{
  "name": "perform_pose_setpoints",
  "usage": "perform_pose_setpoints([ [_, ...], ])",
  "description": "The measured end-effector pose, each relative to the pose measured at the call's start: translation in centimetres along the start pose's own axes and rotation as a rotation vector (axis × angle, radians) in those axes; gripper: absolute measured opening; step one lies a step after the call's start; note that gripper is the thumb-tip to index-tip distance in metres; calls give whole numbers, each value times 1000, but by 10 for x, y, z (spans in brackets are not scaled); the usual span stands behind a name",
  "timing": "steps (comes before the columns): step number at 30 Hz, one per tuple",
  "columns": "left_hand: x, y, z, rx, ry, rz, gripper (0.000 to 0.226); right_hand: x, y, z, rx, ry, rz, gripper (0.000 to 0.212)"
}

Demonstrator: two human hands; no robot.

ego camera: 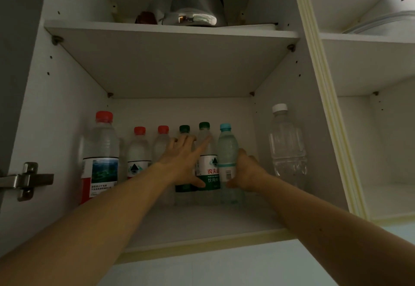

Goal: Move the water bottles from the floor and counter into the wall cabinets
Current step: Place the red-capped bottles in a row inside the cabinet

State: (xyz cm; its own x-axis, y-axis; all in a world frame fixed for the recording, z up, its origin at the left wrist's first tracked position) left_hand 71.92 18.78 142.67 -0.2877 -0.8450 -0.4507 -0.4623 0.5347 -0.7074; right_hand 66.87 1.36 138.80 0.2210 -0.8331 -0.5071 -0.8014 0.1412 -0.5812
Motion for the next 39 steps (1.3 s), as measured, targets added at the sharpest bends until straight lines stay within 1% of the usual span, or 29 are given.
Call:
perform_pose_setpoints([
  [3,1,3,13,21,38,-18,134,1,-4,2,-10,36,10,86],
  [6,6,5,23,-11,91,-28,126,-2,-6,1,-25,92,30,82],
  [9,11,1,22,-30,137,-63,125,-6,-11,3,-69,126,83,81],
  [14,15,3,20,2,74,-96,127,-7,-21,5,-118,83,173,79],
  [17,17,3,20,3,30,-95,125,-6,-25,7,-117,46,198,80],
  [19,17,3,21,-3,41,-92,123,-4,-27,9,-93,51,187,79],
  [22,15,6,23,4,61,-73,121,-1,-27,13,-76,60,162,73],
  [26,15,7,23,25,22,-67,121,1,-30,16,-66,122,108,68],
  [32,18,8,19,11,26,-82,121,2,-32,19,-76,146,116,62],
  [35,18,7,18,13,18,-74,123,2,-30,18,-61,148,115,62],
  [39,7,6,14,79,10,-28,120,-11,-19,11,46,151,51,69],
])
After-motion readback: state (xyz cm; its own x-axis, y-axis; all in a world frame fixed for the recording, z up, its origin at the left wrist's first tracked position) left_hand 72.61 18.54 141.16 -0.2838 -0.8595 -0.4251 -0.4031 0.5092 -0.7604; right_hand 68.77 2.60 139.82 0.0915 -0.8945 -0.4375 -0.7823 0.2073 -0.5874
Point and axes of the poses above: each hand's wrist, its own y-axis away from the middle knuckle, its own z-axis out of the palm, x = y × z, the point moved 5 cm from there along -y, towards the middle knuckle, and after that the axes turned 3 degrees about x, right-handed, at the moved point
